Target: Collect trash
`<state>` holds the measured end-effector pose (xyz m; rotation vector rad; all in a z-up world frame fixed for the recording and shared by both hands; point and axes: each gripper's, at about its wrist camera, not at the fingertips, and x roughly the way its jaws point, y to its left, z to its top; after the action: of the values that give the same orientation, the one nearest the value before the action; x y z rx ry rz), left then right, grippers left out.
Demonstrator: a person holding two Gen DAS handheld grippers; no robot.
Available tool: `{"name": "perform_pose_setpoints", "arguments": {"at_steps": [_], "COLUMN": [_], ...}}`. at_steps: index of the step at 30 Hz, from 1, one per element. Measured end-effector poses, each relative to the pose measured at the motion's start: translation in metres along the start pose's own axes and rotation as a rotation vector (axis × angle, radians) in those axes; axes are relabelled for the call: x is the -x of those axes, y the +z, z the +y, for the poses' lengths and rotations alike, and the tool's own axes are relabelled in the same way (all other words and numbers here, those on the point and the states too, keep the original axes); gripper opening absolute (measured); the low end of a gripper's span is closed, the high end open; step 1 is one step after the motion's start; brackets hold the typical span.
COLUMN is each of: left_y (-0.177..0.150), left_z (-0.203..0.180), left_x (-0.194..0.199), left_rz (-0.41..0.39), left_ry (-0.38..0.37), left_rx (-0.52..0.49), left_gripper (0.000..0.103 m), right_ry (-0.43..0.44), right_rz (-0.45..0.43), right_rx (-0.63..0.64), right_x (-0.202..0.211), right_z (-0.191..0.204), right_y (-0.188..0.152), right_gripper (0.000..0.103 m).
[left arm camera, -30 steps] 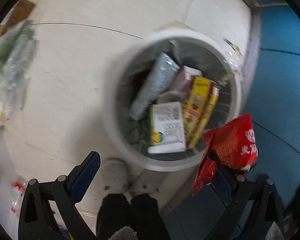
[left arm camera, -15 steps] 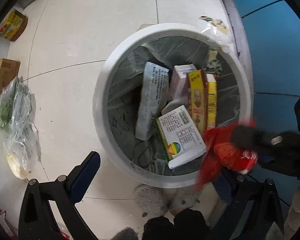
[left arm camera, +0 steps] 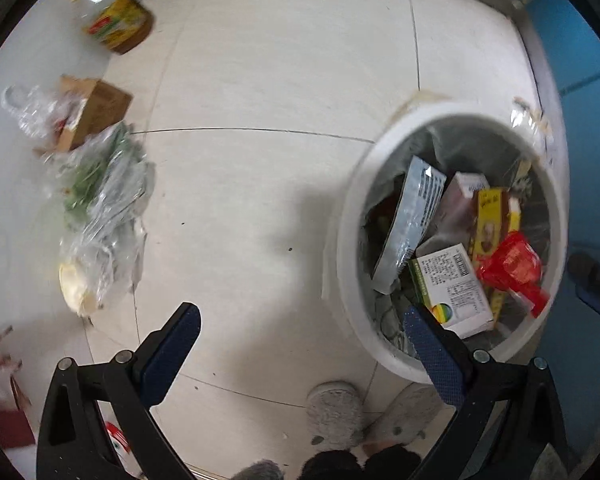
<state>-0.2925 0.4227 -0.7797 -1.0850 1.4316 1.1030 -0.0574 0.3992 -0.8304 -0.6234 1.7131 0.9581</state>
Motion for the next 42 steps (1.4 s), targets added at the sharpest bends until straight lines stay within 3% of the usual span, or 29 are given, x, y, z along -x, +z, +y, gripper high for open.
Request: {"name": "perform_pose_setpoints", "arguments": {"at_steps": [2,6,11,19,26,34,42], "left_y": [-0.005,-0.022,-0.046,-0.098,-0.167,-0.250,-0.329], "left_z": [0.005,0.003,0.002,0.003,0.010,0.017,0.022], "left_x": [0.021,0.075,0.168,0.350,0.494,0.602,0.662], "left_rz": [-0.019,-0.084,-0.171,-0.354,-0.485,-0.601,-0.657], "left_ry": [0.000,0.022,0.014,-0.056,-0.130,-0.161,-0.196], "left_rx": [0.023,-0.005,-0.048,-0.110,-0.147,-0.138,-0.073], "left_gripper": [0.103,0.103,0.103,0.103,0.103,0.103,0.103], "right_ry": [-0.072,-0.279,-0.345,-0.368,-0.333,-0.256,-0.170], "right_rz": [-0.033,-0.146,-0.216,-0.405,-0.568,-0.692,-0.715], "right_rx": [0.075,0.215,0.260,0.272,0.263,0.302,0.381], "right_x": [0.015,0.069,0.151,0.347,0.521,0.656,0.737], "right_z": [0.009,0.030,0.047,0.092,0.119,0.136,0.130], "right_y": [-0.007,-0.034,-0.072,-0.158,-0.243,-0.339,-0.422], "right_gripper": [0.094,0.101,0.103,0.103,0.103,0.103,0.103]}}
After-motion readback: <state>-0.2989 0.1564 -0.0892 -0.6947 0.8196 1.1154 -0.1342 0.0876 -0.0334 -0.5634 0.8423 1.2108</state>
